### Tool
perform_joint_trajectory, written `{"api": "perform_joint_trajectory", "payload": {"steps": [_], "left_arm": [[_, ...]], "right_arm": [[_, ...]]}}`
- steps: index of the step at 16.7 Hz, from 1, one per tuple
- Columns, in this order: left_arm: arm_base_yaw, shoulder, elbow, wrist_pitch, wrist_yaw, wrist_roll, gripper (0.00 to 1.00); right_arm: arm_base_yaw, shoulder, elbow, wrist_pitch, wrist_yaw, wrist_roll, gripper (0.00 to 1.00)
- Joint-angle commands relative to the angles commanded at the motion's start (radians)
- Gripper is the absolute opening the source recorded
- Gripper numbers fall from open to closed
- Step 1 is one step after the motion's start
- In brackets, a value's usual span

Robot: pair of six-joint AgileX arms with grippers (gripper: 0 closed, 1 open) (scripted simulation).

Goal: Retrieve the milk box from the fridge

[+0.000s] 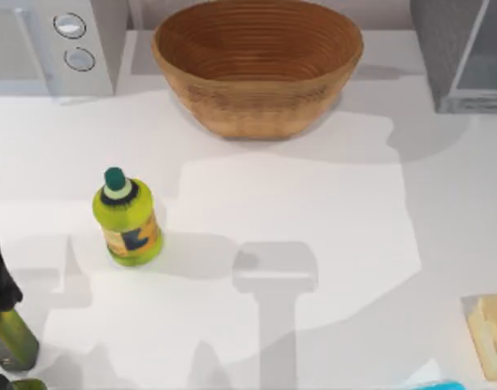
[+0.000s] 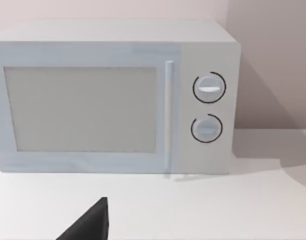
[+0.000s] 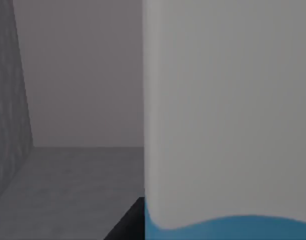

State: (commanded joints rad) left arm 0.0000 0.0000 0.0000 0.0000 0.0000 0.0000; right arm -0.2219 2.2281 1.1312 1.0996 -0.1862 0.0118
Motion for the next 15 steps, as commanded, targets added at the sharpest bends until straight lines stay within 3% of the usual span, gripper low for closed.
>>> {"api": "perform_joint_trajectory", "payload": {"steps": [15], "left_arm": [[0.0,0.0,0.0,0.0,0.0,0.0,1.0]], "right_arm": [[-0.003,-0.137,0.032,-0.167,-0.002,0.003,0.0]]}}
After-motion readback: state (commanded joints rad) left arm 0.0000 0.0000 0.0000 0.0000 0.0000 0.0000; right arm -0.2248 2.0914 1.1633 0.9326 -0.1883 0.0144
